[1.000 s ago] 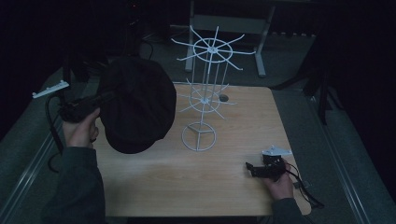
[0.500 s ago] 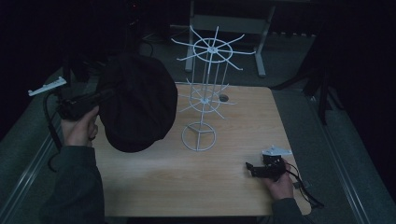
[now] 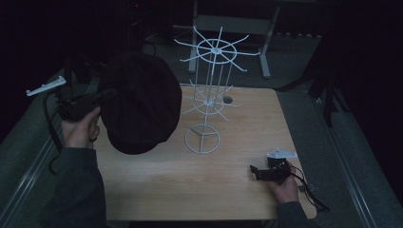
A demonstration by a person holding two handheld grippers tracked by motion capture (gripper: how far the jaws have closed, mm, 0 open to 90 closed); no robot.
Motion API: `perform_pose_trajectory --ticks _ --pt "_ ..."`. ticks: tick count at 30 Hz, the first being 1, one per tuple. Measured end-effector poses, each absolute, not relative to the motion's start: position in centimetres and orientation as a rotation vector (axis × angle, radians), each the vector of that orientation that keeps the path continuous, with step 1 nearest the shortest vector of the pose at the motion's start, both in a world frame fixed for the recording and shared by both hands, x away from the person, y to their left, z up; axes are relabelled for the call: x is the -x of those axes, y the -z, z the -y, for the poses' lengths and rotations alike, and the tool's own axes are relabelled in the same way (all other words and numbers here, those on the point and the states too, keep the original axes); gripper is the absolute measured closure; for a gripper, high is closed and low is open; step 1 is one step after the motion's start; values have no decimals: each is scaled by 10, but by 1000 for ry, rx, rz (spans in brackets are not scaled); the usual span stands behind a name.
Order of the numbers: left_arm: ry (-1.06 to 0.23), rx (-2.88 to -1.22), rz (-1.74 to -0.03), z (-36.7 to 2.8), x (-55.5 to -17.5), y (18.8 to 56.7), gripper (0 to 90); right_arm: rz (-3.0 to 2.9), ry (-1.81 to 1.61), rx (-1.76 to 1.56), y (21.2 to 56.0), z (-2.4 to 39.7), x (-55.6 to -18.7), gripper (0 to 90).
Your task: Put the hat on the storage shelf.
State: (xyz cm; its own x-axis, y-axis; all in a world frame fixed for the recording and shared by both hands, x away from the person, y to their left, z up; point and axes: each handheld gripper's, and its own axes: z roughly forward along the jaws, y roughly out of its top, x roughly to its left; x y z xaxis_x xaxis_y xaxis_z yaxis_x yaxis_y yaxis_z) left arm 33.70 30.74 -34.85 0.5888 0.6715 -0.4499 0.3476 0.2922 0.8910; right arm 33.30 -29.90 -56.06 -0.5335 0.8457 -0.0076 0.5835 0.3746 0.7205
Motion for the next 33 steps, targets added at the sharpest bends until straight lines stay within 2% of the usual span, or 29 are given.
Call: perform_pose_trajectory --ticks 33 --pt "-181 -1240 -889 -306 -335 338 746 -2264 -958 -1244 560 299 -333 115"
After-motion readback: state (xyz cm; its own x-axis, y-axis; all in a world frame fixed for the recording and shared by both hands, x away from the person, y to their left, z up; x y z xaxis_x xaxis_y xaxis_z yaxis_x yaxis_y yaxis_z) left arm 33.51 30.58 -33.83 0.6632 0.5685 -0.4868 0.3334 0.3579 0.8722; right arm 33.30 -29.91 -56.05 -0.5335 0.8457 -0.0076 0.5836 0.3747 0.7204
